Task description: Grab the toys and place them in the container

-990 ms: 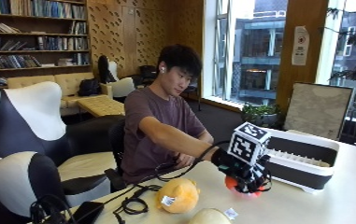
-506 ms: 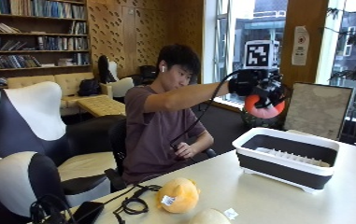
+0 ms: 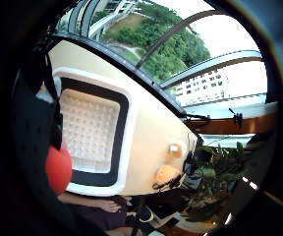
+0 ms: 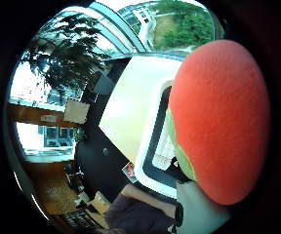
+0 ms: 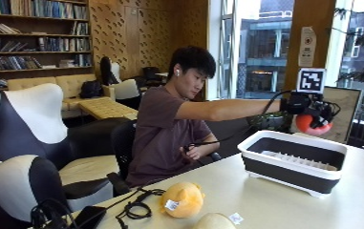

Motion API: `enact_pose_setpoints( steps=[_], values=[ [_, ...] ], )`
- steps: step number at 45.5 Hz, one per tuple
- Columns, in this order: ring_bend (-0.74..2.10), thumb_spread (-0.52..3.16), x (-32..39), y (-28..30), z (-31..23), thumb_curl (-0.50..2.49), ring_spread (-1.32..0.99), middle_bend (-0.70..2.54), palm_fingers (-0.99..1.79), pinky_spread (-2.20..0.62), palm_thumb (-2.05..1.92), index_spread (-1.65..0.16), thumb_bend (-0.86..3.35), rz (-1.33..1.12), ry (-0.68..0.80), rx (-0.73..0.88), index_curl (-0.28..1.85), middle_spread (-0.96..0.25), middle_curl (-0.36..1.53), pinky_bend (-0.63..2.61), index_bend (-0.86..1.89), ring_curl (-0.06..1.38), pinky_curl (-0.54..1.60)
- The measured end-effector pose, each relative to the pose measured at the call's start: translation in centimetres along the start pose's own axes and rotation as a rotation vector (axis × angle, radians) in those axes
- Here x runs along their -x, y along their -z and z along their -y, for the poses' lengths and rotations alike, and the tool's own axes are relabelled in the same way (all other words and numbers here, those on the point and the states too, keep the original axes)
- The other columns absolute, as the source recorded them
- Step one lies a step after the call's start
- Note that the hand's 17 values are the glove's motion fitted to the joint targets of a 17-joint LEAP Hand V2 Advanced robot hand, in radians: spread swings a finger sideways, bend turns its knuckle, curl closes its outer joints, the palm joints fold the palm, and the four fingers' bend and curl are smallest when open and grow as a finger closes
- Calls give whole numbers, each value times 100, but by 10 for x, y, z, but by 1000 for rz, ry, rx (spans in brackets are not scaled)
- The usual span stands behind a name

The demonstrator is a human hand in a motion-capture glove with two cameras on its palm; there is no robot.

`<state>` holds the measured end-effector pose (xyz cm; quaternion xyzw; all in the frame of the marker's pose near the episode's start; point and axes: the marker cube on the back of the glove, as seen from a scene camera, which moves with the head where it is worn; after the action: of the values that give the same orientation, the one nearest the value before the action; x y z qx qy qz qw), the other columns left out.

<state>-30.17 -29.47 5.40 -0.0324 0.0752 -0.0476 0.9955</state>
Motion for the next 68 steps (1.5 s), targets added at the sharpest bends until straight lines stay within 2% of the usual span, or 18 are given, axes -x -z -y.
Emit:
enact_pose_setpoints(
  steps=[4, 6, 7, 8, 10, 15, 21, 29, 37, 40, 44, 53, 57, 63, 68],
  values=[
    [122, 54, 22, -28, 7, 85, -42, 46, 61, -37, 69, -40, 3, -29, -43, 193, 38, -51, 56, 131, 23, 61, 50],
    [124, 72, 23, -37, 6, 81, -40, 38, 45, -35, 52, -37, -4, -49, -74, 279, 36, -46, 54, 131, 13, 61, 50],
    [107, 79, 22, -39, 6, 75, -34, 24, -15, -28, 38, -32, -13, -62, -98, 294, 32, -32, 50, 130, 0, 56, 50],
    [106, 84, 21, -39, 5, 73, -30, 21, -27, -25, 34, -30, -11, -63, -115, 292, 34, -27, 52, 135, 3, 60, 55],
    [88, 91, 16, -31, 0, 66, -22, 11, -51, -18, 18, -25, -15, -35, -97, 261, 31, -16, 46, 136, 2, 55, 53],
    [66, 103, -22, 2, -26, 56, -10, 10, -44, -8, -1, -21, -9, -41, -80, 211, 24, -3, 40, 131, 3, 43, 46],
    [56, 113, -101, 52, -81, 49, -2, 12, -35, -1, -6, -20, -6, -31, -150, 135, 21, 4, 36, 123, 6, 37, 42],
    [52, 122, -226, 87, -165, 41, 3, 15, -27, 3, -6, -18, -5, 54, -530, 25, 18, 7, 34, 115, 6, 34, 38],
    [63, 133, -342, 77, -234, 38, 6, 13, -21, 6, 0, -16, -1, 146, -834, -9, 15, 11, 31, 118, 3, 37, 38],
    [65, 135, -372, 61, -255, 37, 7, 13, -22, 6, -1, -15, -1, 196, -898, 13, 14, 12, 30, 120, 4, 37, 38],
    [66, 137, -415, 25, -267, 36, 8, 14, -23, 6, -1, -14, -1, 204, -895, 17, 14, 13, 29, 121, 5, 37, 38],
    [66, 136, -462, -91, -256, 34, 9, 15, -23, 7, -2, -13, -2, 175, -941, 3, 13, 14, 28, 123, 5, 37, 38],
    [66, 135, -461, -138, -249, 33, 10, 15, -23, 7, -3, -12, -3, 221, -973, 89, 13, 14, 28, 123, 5, 37, 37],
    [65, 133, -461, -208, -241, 32, 10, 14, -26, 7, -3, -16, -3, 336, -956, 302, 12, 13, 27, 125, 4, 36, 38],
    [61, 128, -455, -247, -234, 30, 10, 13, -29, 7, -6, -18, -5, 403, -919, 379, 12, 13, 26, 126, 5, 35, 38]
  ],
)
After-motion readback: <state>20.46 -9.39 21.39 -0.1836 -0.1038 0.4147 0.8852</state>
